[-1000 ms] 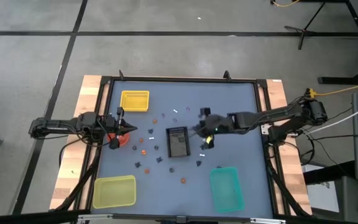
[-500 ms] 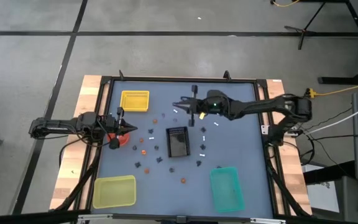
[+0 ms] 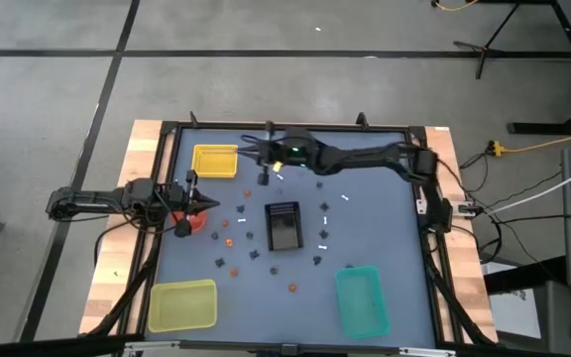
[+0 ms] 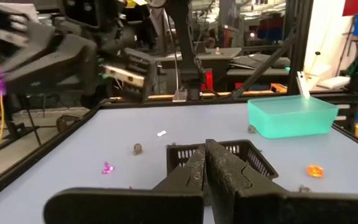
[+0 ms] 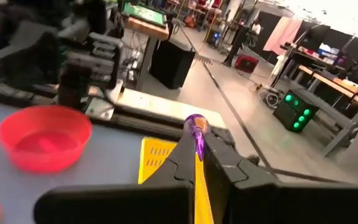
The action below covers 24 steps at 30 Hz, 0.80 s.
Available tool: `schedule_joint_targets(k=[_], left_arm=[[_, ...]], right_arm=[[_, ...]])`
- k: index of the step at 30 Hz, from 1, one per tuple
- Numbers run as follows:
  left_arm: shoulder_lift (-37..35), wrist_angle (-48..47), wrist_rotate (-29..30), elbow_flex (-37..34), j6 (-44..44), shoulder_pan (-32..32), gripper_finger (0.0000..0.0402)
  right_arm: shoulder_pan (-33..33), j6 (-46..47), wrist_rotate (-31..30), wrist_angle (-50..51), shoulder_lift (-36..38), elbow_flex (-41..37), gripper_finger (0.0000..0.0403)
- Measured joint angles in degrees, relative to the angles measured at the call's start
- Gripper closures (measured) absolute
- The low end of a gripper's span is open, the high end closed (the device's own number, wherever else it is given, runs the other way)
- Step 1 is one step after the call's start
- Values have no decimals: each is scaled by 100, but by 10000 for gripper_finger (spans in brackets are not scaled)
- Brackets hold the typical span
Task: Sort Halloween decoration
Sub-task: Put the violet witch hat toy into the top yellow bin
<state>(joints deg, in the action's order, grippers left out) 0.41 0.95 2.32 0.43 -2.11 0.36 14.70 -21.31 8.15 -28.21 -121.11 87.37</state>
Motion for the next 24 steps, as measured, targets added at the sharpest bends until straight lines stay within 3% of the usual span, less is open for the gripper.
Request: schedule_joint_targets(k=[9, 13, 24], left_arm=[[2, -2, 14, 0, 2, 0, 401], [2, -2, 14, 0, 2, 0, 401], [2, -2, 14, 0, 4, 0, 401]], right_arm=[[0, -12, -376, 1129, -1290, 2007, 388], [0, -36, -789, 1188, -1434, 2137, 388], [124, -150, -642, 1183, -1439, 2147, 384]])
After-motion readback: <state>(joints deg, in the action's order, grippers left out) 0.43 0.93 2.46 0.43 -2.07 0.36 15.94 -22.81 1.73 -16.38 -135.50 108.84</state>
